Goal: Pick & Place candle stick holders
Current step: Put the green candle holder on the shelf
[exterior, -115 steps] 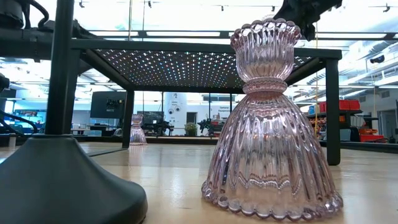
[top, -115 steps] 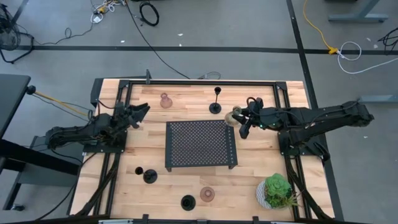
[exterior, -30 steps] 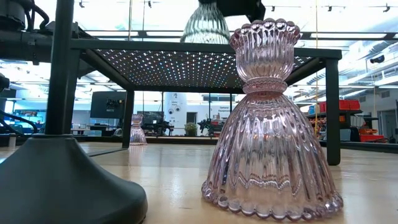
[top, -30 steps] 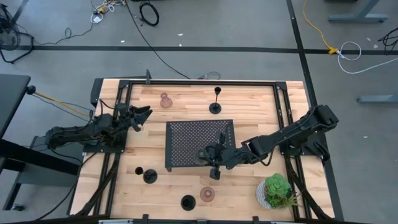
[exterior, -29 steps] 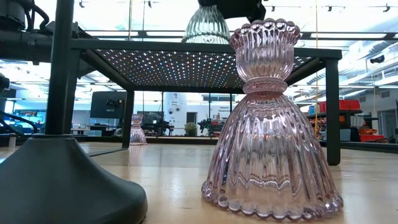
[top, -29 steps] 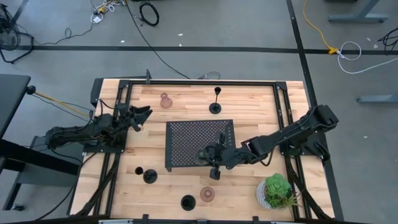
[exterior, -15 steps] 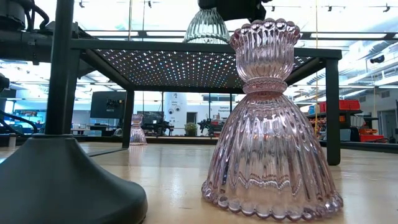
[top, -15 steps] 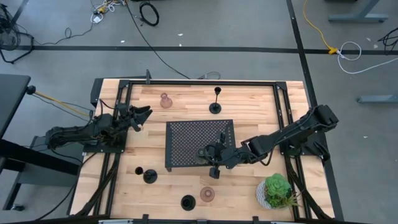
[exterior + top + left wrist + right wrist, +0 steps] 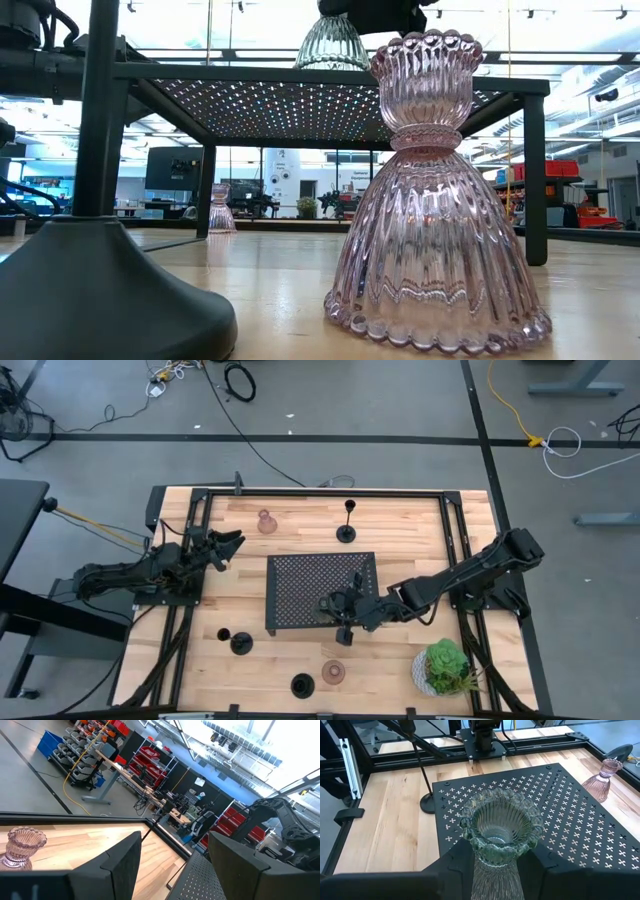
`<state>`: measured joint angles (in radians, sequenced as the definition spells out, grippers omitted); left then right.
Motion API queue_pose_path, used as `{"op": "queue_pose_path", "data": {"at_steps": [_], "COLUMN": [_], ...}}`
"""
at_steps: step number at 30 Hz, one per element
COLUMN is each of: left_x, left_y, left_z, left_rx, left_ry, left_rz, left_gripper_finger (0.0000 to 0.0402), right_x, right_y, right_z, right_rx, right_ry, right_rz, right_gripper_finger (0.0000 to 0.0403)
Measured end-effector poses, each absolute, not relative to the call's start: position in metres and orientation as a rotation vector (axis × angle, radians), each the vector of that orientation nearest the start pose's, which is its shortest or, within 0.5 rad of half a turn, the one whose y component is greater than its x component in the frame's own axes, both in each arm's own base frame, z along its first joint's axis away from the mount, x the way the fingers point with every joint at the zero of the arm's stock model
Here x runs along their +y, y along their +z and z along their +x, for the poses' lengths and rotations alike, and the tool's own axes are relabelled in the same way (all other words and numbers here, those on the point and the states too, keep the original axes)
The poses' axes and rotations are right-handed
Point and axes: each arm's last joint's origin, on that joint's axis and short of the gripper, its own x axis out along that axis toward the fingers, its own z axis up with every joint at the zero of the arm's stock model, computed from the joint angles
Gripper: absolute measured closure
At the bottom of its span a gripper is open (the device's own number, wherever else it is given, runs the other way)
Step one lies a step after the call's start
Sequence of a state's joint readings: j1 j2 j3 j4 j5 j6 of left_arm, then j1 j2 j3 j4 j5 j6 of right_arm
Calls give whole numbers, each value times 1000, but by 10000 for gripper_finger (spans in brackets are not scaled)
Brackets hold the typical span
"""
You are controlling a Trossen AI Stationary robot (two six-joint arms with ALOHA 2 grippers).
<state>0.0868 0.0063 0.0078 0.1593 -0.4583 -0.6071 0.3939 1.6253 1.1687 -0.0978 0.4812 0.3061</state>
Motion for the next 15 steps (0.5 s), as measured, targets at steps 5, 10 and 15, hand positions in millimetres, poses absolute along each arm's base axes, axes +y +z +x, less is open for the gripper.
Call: {"op": "queue_pose_path", "data": {"at_steps": [5,10,15], "left_x": [21,21,21], "left_y": [180,181,180], "left_z": [92,92,92], "left_rx": [-320,-320,-320], "left_ry": [479,479,479], "left_rz": [-621,-621,-621], "left_gripper_finger": [168,168,168], "right_x": [126,126,126], "right_y": [264,264,264], "right_z": [338,338,338], "right_rx": [483,482,484], "right_ry": [-160,-161,-159], "right_rz": [65,64,64], "right_gripper_finger": [289,267,247]}}
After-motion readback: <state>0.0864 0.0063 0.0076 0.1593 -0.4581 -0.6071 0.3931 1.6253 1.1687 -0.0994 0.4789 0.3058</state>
